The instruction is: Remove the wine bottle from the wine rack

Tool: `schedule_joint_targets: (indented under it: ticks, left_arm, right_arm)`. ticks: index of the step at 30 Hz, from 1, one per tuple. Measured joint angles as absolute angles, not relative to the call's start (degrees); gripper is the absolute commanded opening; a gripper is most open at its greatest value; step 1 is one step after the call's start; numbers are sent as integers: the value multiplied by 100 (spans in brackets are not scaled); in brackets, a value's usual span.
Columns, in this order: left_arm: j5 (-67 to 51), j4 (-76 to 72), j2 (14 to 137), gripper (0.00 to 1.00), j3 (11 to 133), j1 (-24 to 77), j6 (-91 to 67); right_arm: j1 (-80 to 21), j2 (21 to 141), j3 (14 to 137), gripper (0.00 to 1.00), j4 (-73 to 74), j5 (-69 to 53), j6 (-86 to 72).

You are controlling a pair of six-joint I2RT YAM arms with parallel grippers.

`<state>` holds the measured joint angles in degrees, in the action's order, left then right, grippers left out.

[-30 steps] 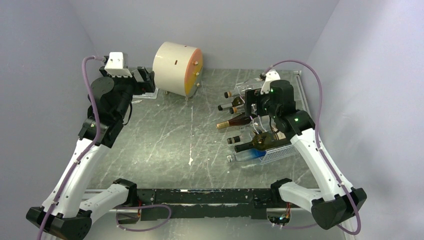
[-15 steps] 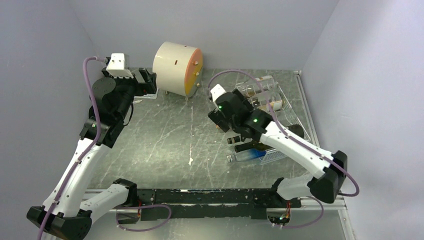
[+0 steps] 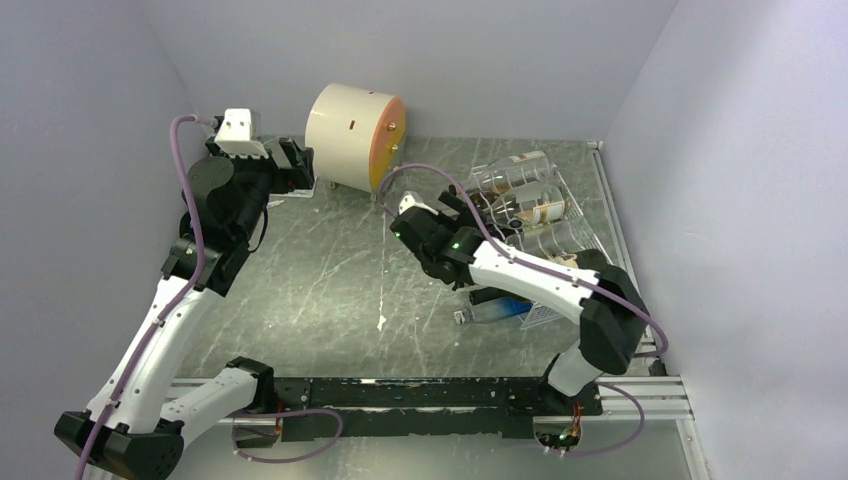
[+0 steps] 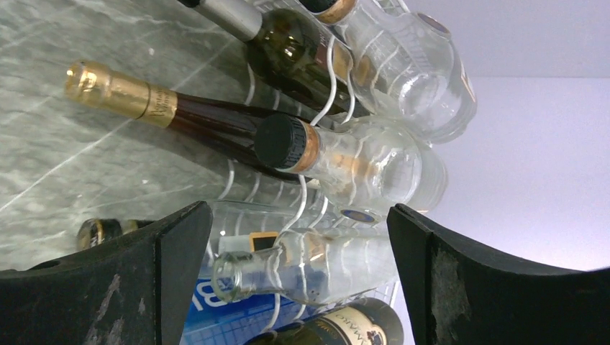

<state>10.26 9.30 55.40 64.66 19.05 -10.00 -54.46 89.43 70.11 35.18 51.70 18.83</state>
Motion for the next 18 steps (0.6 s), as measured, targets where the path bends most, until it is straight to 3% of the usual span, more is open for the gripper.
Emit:
schedule_joint_targets:
  ticks: [8, 18]
  left_arm:
    - [1028, 926, 5544, 99, 6460, 1905, -1017]
    - [1026, 893, 5544, 99, 6388, 1907, -1041]
  right_arm:
    - [-5408, 9393, 6637, 87, 2794, 6149, 2508]
    - [-5083, 9155, 5546, 80, 757, 5964, 4165]
